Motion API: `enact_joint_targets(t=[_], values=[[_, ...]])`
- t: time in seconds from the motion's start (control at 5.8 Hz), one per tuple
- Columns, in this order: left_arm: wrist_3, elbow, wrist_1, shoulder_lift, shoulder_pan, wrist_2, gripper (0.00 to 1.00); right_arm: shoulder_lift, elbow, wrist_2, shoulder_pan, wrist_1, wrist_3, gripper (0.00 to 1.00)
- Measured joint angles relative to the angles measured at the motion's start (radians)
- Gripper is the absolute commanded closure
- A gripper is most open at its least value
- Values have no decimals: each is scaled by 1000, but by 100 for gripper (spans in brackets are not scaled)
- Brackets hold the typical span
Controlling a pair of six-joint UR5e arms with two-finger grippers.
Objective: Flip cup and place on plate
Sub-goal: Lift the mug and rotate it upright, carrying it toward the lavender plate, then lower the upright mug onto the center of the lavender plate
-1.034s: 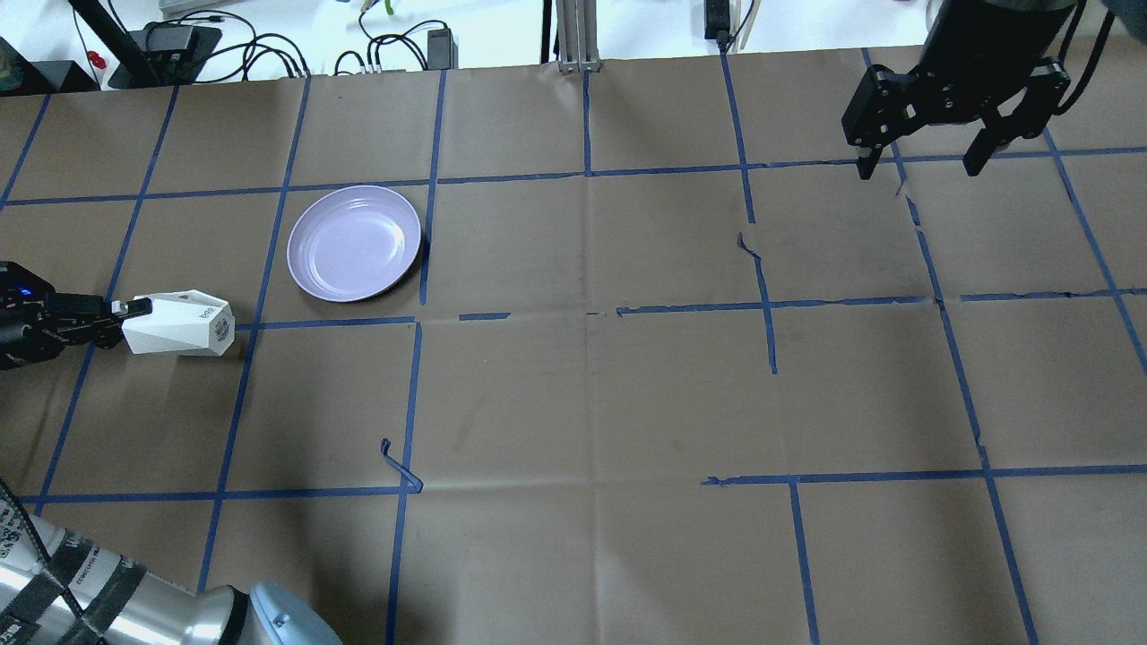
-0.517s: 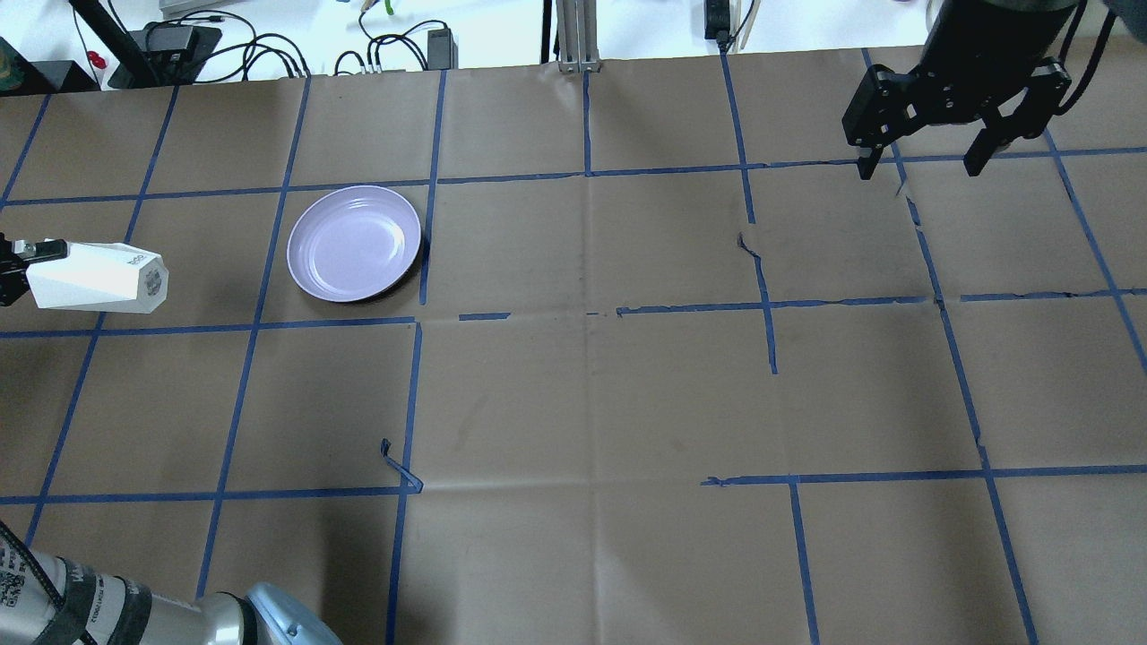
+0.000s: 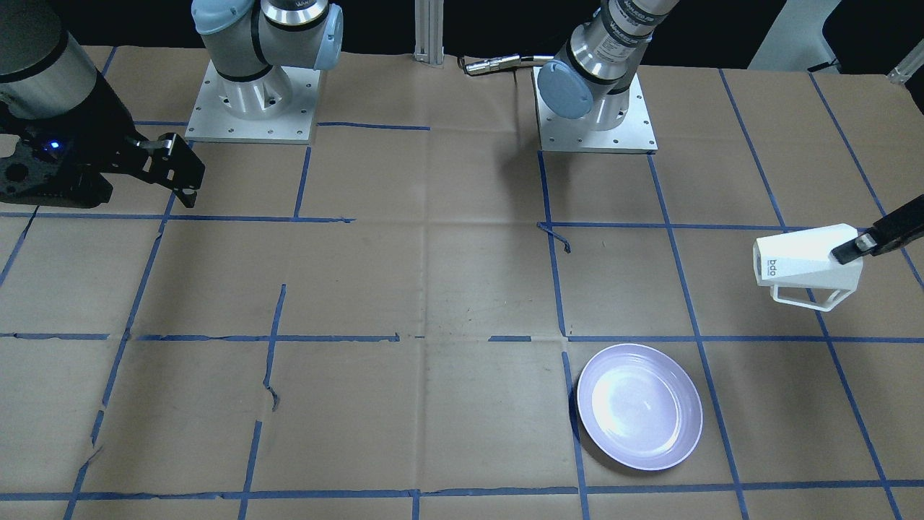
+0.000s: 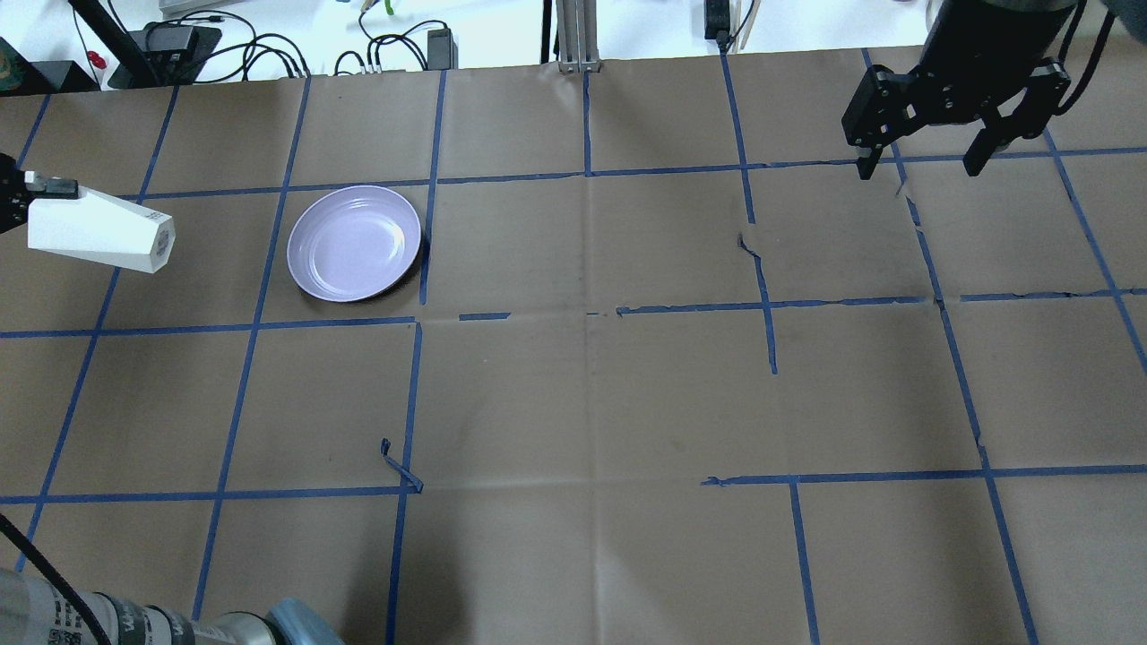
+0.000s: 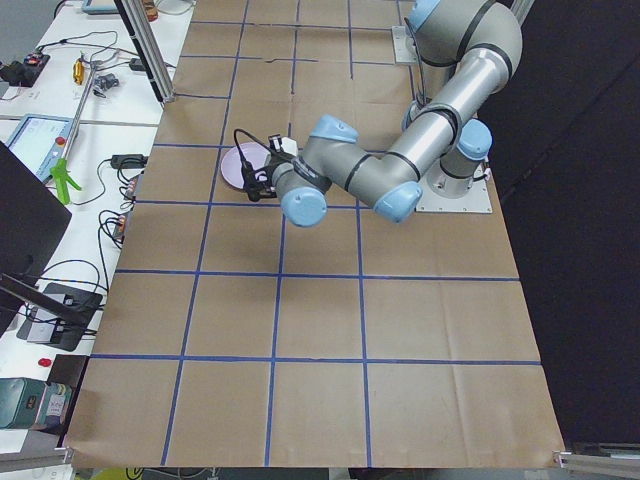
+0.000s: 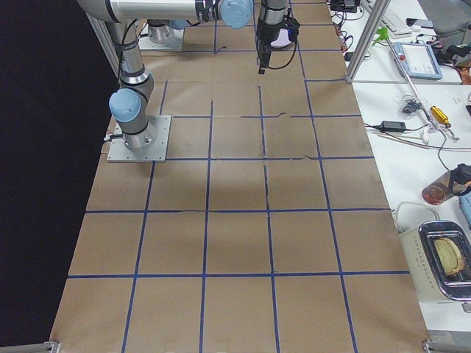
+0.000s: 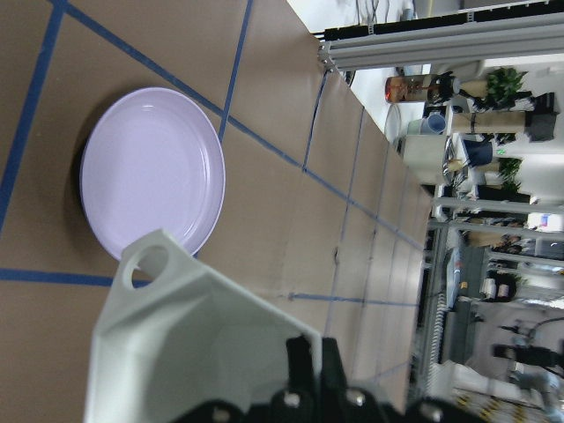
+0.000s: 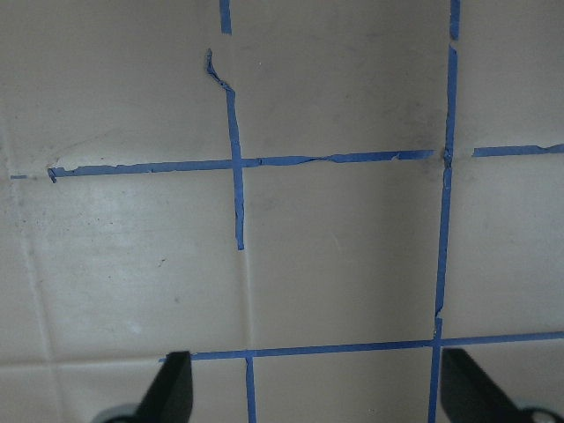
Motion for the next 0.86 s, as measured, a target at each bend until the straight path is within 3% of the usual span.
enact_joint_targets(t=[0.34, 0.69, 0.86], values=[[-464, 0, 424, 15, -319, 297, 100, 0, 0, 0, 0, 0, 0, 0], [-688, -9, 636, 11, -613, 650, 100, 0, 0, 0, 0, 0, 0, 0], [-712, -32, 707, 6, -682, 761, 100, 0, 0, 0, 0, 0, 0, 0]])
